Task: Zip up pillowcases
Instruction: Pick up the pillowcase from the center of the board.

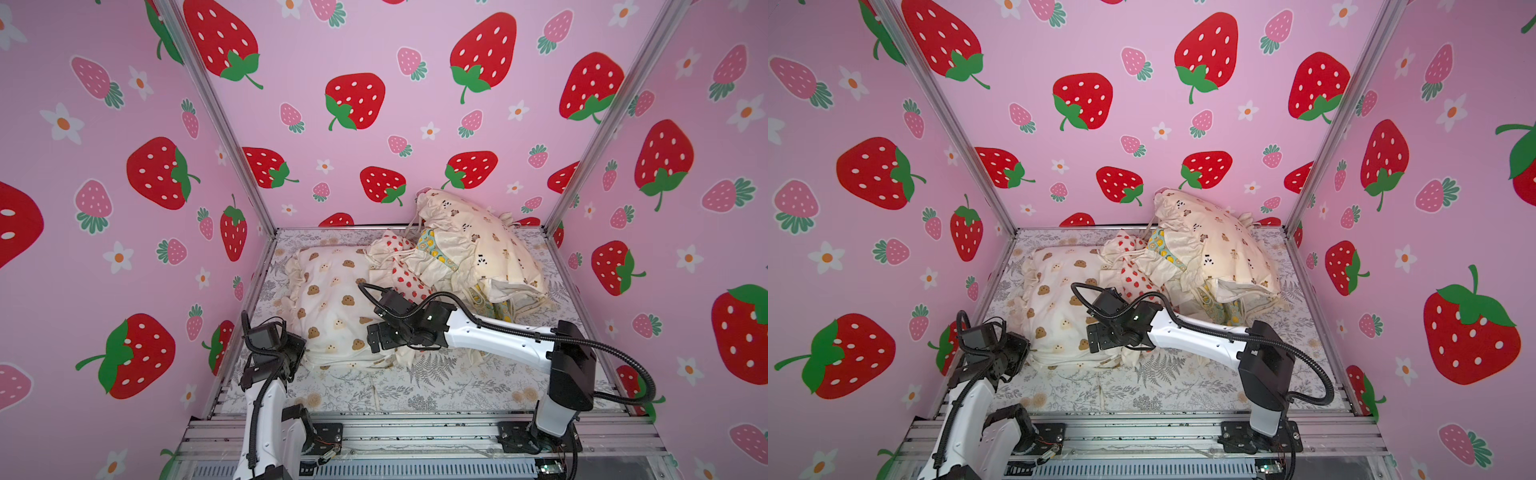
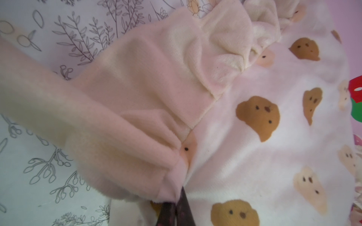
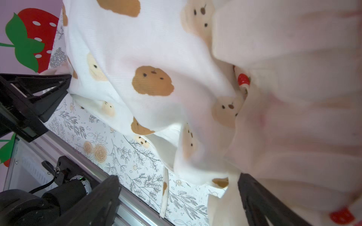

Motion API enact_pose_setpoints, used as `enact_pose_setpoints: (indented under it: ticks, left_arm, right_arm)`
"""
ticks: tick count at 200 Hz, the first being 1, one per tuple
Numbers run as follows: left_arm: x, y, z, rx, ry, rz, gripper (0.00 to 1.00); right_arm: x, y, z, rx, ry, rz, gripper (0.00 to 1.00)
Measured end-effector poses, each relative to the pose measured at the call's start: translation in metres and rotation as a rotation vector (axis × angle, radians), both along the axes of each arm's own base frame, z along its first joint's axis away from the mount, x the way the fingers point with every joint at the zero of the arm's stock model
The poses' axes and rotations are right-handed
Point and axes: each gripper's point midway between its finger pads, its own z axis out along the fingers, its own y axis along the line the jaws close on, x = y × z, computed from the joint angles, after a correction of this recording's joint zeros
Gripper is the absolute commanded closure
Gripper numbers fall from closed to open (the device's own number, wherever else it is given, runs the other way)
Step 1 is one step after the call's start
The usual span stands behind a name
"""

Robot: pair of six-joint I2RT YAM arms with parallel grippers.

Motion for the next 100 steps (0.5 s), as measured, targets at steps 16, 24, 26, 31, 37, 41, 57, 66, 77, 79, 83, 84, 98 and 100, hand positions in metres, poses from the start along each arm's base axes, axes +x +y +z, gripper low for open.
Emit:
enact_pose_setpoints:
  ticks: [16, 24, 26, 31, 37, 41, 57, 66, 77, 79, 83, 84, 98, 100]
  left_arm:
    - [-0.001, 0.001, 0.0, 0.003, 0.005, 0.002, 1.0]
    - [-0.002, 0.002, 0.001, 0.004, 0.005, 0.003, 1.0]
    - [-0.002, 0.002, 0.001, 0.004, 0.006, 0.004, 1.0]
    - [-0.002, 0.003, 0.002, 0.006, 0.004, 0.006, 1.0]
    - [-0.003, 0.004, 0.002, 0.008, 0.004, 0.009, 1.0]
    - [-0.003, 0.005, 0.003, 0.008, 0.002, 0.012, 1.0]
    - [-0.005, 0.009, 0.005, 0.012, -0.002, 0.024, 1.0]
    - [-0.006, 0.011, 0.007, 0.011, -0.003, 0.032, 1.0]
    - [-0.008, 0.012, 0.007, 0.005, -0.002, 0.038, 1.0]
    - [-0.008, 0.012, 0.008, 0.005, -0.002, 0.039, 1.0]
    - [-0.008, 0.013, 0.008, 0.004, -0.003, 0.04, 1.0]
    - [-0.009, 0.013, 0.008, 0.004, -0.002, 0.04, 1.0]
    - [-0.009, 0.014, 0.009, 0.001, -0.002, 0.04, 1.0]
    - [-0.009, 0.014, 0.009, 0.001, -0.002, 0.041, 1.0]
  right_arm:
    - [0.001, 0.005, -0.002, 0.002, 0.006, -0.007, 0.13]
    - [0.002, 0.007, -0.004, 0.0, 0.008, -0.01, 0.14]
    - [0.003, 0.008, -0.005, -0.001, 0.009, -0.012, 0.14]
    - [0.004, 0.01, -0.006, -0.004, 0.009, -0.012, 0.15]
    - [0.005, 0.013, -0.009, -0.008, 0.012, -0.014, 0.17]
    - [0.006, 0.015, -0.011, -0.014, 0.011, -0.014, 0.18]
    - [0.01, 0.022, -0.019, -0.03, 0.011, -0.024, 0.21]
    - [0.013, 0.024, -0.025, -0.043, 0.008, -0.03, 0.23]
    - [0.018, 0.025, -0.033, -0.069, 0.001, -0.041, 0.23]
    - [0.019, 0.025, -0.033, -0.072, 0.0, -0.043, 0.23]
    - [0.021, 0.024, -0.037, -0.084, -0.002, -0.047, 0.24]
    - [0.021, 0.024, -0.037, -0.086, -0.002, -0.048, 0.24]
    - [0.027, 0.025, -0.045, -0.112, -0.007, -0.057, 0.24]
    - [0.028, 0.026, -0.046, -0.115, -0.009, -0.058, 0.24]
